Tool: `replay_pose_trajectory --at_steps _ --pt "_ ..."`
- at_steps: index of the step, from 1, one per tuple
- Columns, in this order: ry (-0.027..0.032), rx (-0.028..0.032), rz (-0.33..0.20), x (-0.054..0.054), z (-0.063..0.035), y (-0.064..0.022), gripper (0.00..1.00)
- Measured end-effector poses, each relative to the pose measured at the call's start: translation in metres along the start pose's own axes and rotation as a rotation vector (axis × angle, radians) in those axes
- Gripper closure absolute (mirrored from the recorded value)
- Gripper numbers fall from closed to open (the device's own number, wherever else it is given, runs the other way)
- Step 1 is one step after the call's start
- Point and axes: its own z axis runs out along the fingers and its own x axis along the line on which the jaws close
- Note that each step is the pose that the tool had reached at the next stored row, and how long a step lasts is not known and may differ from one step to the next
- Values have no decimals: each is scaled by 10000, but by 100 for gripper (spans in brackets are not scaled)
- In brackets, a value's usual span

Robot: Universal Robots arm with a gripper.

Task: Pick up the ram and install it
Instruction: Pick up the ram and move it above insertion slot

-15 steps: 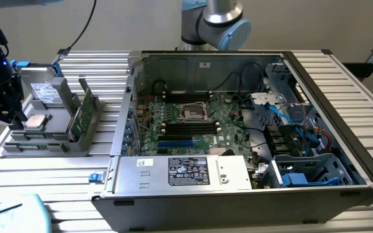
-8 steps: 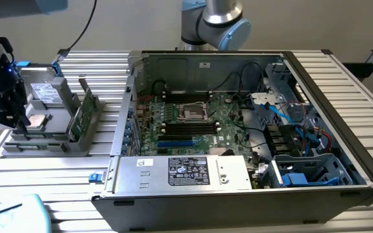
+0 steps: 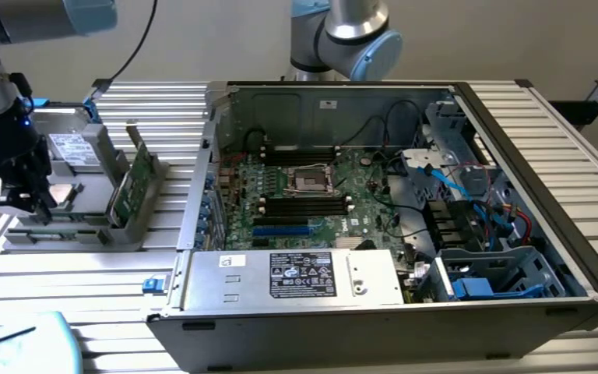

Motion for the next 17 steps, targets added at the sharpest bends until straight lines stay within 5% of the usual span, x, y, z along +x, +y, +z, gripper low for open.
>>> replay_pose_trajectory --at_steps 17 --pt "0 -1 -1 -7 307 -43 69"
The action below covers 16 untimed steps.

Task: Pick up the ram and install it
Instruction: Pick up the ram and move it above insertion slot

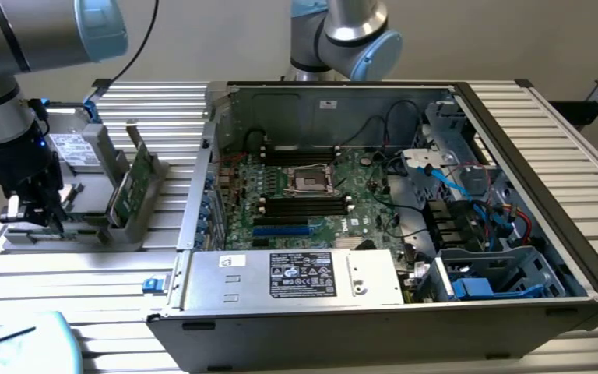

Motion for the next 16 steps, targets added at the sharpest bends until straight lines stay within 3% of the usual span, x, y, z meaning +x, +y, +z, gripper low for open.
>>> replay_pose_trajectory --at_steps 4,9,16 --pt "-28 4 -3 -8 72 -8 69" --pt "-161 22 -14 -23 132 -15 69" --pt "-168 13 -15 -35 200 -5 69"
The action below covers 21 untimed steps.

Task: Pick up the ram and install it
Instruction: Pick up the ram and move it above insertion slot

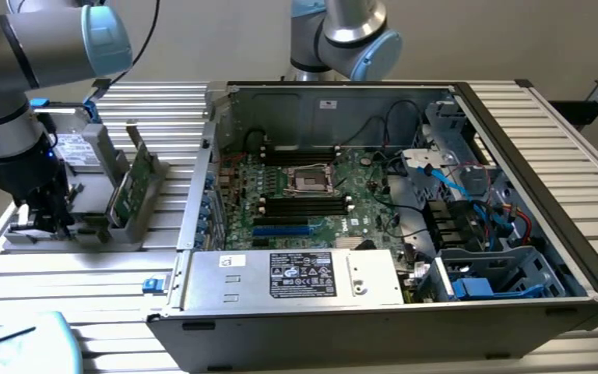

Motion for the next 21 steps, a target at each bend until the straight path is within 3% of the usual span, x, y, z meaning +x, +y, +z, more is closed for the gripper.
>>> replay_pose_trajectory --at_steps 6,10,17,21 --pt "-4 -29 1 -9 58 7 69" --pt "-8 -91 3 -11 67 8 69" --pt "-11 -90 15 -9 69 4 69" --pt "-31 -91 271 -9 74 3 69"
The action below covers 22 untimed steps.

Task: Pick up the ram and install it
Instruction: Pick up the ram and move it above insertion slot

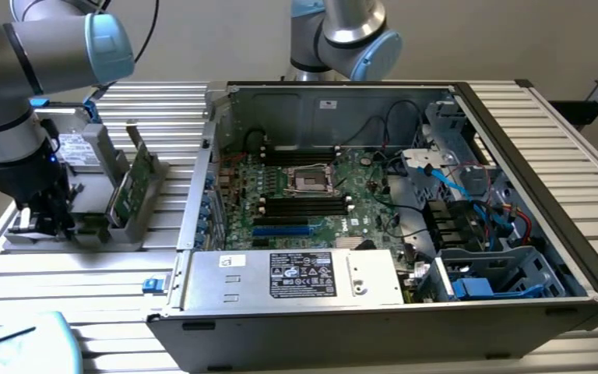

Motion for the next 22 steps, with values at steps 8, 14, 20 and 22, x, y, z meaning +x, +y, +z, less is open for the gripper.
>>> replay_pose_trajectory --at_steps 8,14,20,22 --pt "106 -16 159 0 5 -1 69" --pt "199 -26 178 0 8 -1 85" --pt "297 -41 198 0 9 -1 85" --pt "321 -46 204 0 10 -1 86"
